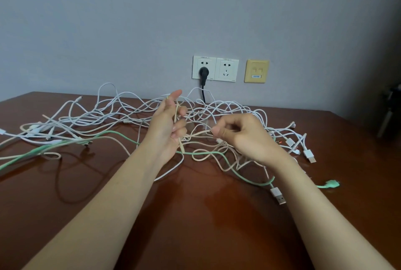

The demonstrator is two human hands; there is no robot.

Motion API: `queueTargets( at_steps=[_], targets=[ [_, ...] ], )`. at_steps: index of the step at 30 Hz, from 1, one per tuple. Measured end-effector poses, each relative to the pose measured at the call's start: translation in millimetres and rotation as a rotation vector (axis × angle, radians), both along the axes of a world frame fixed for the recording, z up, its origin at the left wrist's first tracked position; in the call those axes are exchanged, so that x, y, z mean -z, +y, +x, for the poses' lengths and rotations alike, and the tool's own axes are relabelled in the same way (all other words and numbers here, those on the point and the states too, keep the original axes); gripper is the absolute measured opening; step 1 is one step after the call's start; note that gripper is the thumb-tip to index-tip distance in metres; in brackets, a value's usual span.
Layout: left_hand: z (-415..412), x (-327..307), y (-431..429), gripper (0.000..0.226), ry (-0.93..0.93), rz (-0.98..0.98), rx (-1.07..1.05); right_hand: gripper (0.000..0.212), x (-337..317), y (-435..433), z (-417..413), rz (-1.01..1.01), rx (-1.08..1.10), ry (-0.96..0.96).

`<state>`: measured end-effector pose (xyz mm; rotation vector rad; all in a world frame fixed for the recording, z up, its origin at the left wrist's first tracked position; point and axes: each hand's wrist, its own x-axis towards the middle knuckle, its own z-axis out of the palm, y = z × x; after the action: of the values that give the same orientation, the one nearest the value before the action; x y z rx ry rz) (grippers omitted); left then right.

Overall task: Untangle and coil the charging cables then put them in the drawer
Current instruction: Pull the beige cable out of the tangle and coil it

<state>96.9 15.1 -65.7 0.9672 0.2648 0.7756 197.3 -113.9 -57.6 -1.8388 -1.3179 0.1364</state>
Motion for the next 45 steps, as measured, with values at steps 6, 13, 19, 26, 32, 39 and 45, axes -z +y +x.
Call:
queueTargets(
  at_steps=[6, 13, 19, 26, 32, 39, 45],
  targets=[
    [4, 4, -8, 0.02, 0.159, 0.114, 0.044, 0.027, 2, 4, -1, 0.045, 0.013, -0.11],
    [10, 12, -17, 0.022, 0.314, 0.334, 0.047, 0.025, 6, 8, -7, 0.081, -0.096, -0.054],
    [13, 15, -16, 0.027, 0.3, 0.311, 0.055, 0.017, 17, 15, -2, -0.029, 0.055, -0.13],
    [12, 19, -21, 0.027, 0.313, 0.352, 0.183, 0.015, 13, 20, 6, 0.185, 0.212, 0.199],
    [12, 18, -26, 0.022, 0.326, 0.414, 0.197, 0.028, 18, 18, 8, 0.029, 0.269, 0.016],
    [12, 15, -30, 0.028, 0.389, 0.375, 0.198, 0.013, 17, 17, 10, 0.173, 0.278, -0.003],
    [13, 19, -30, 0.036, 0.477, 0.37, 0.192, 0.015, 18, 18, 7, 0.133, 0.235, -0.034]
  ],
)
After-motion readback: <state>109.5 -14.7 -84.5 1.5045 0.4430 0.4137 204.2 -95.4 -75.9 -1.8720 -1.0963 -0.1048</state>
